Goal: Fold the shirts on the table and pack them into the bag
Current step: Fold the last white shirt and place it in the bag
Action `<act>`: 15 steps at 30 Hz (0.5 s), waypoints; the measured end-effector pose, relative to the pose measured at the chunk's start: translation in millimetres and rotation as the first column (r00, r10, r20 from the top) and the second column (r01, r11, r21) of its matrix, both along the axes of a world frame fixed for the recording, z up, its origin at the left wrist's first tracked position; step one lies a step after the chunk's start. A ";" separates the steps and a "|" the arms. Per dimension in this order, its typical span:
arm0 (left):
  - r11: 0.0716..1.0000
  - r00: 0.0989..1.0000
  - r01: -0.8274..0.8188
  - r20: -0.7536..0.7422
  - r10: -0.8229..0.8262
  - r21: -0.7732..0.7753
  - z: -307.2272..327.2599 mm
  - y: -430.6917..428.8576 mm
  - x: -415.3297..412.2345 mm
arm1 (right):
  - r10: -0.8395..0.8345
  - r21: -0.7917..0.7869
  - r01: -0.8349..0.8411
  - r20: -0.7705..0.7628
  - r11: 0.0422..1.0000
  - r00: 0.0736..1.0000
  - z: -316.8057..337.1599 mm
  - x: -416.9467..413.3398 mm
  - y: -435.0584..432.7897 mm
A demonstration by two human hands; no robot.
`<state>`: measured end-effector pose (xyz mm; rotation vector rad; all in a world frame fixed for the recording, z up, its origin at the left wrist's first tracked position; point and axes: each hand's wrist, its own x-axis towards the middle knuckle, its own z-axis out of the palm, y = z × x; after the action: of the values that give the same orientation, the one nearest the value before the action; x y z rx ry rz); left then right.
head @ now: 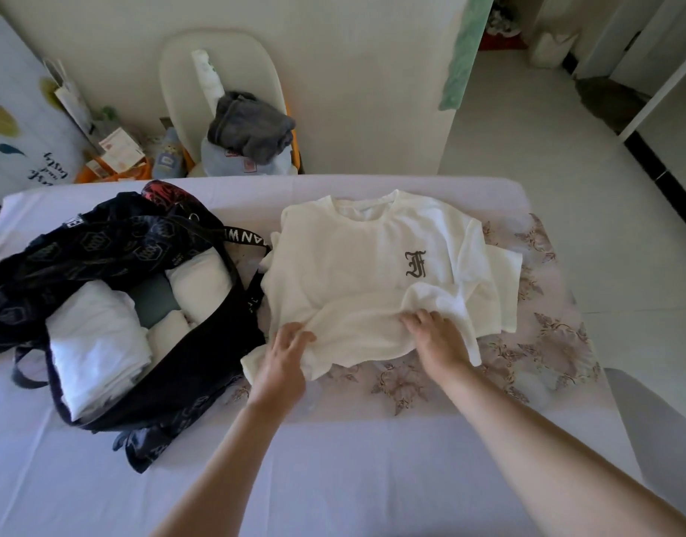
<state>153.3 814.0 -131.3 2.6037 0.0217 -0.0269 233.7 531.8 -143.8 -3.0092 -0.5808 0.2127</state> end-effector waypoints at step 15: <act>0.994 0.640 -0.020 -0.765 -0.070 -0.107 124.7 17.2 -19.5 | -0.256 -0.298 0.123 -0.462 0.947 0.849 127.9 -51.1 -14.7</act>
<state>133.7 831.2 -6.7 2.2791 0.2835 -1.1267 182.6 517.1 -15.9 -3.0222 -0.2087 1.0871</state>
